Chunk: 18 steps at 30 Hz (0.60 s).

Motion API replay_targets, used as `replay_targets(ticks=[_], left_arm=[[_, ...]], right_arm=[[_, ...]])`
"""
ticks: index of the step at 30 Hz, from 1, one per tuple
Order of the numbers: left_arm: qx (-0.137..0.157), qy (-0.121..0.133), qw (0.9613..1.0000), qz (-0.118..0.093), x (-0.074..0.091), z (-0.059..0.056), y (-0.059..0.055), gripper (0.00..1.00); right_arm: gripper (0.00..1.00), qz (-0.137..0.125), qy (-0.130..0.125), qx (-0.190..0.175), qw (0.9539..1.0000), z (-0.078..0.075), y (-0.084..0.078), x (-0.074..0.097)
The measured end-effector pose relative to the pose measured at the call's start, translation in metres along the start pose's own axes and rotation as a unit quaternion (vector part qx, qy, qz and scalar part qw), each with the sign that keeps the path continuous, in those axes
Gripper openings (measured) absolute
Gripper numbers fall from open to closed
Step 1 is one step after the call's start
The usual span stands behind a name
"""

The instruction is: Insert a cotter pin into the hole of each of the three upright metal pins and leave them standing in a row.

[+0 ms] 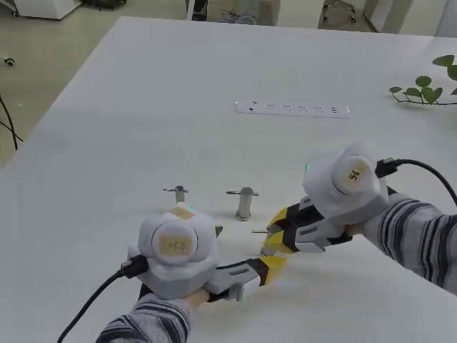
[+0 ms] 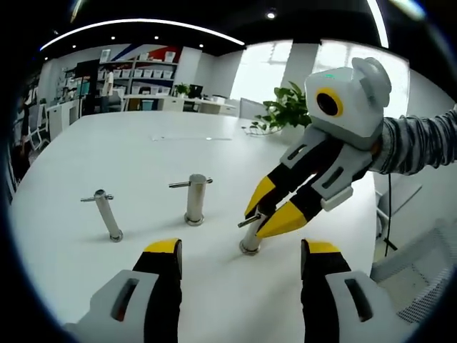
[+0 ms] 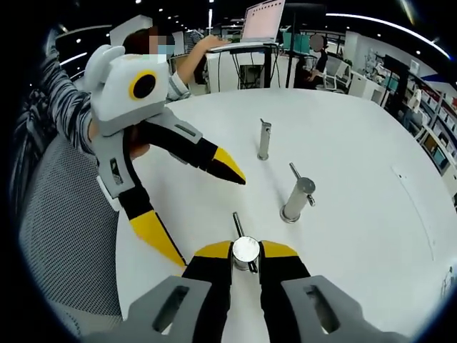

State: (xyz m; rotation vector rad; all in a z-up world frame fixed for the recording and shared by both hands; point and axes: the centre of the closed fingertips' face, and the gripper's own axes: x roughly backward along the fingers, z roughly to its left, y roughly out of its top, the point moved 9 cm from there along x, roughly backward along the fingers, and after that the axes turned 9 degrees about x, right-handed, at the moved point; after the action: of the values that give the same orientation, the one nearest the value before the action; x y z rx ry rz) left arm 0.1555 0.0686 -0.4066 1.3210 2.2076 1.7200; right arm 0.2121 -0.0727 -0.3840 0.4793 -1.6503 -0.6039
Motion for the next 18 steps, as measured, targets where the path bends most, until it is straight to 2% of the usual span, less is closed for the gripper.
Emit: replay_targets(ticks=[8,18], left_arm=[[-0.001,0.011,0.9999,-0.002,0.011,0.012,0.004,0.69],[0.001,0.017,0.9997,-0.016,0.025,0.019,0.012,0.71]], right_arm=[[0.09,0.009,-0.015,-0.003,0.9998,-0.022,-0.004,0.013],[0.09,0.025,-0.024,-0.006,0.9994,-0.044,-0.009,0.023]])
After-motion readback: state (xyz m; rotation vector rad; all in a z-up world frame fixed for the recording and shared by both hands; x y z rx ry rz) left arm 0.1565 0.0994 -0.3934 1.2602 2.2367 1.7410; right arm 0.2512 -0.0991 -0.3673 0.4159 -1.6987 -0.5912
